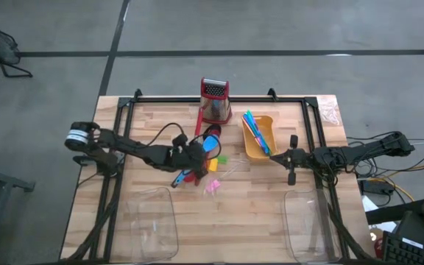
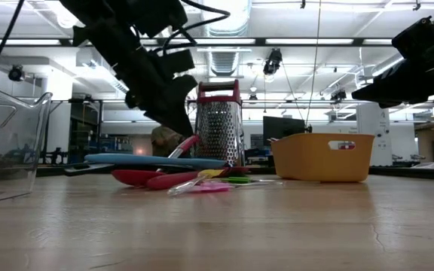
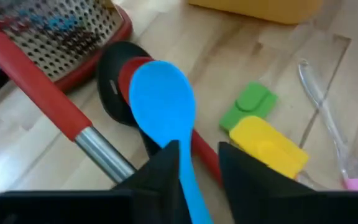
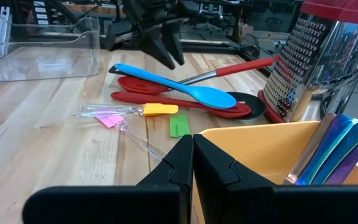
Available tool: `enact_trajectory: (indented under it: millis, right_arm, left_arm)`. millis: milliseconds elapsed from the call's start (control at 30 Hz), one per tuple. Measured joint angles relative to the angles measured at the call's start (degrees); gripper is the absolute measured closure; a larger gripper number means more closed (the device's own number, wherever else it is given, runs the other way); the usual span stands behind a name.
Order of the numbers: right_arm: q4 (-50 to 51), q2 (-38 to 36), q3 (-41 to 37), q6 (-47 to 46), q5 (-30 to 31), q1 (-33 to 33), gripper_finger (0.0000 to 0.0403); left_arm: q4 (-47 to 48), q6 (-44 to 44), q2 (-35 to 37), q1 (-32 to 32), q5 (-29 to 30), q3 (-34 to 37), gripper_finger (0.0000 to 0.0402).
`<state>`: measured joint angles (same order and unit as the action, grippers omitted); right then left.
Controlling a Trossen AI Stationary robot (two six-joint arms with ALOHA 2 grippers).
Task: Pick & Place Kitchen Items
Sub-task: Put the blue serving spoon into the right transparent bin
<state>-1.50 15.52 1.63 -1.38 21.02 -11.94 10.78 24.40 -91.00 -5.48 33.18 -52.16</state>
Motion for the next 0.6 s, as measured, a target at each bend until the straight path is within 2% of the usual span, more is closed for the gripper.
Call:
enact_trajectory:
  millis: [167,267,600]
  right_arm:
    - [0.0,0.01,0.0,0.01,0.0,-0.02,0.0394]
    - [0.0,0.01,0.0,-0.09,0.0,-0.02,0.0394]
    - [0.01,0.01,0.0,-0.01,0.0,-0.02,0.0394]
  left_arm:
    - [2.86,0.23,-0.2,0.02,-4.54,0.07,0.0205]
    - [5.2,1.24,-0.2,0.02,-7.35,0.66,0.0175]
    - [5.23,2.23,-0.26,2.13,-7.4,2.46,0.0163]
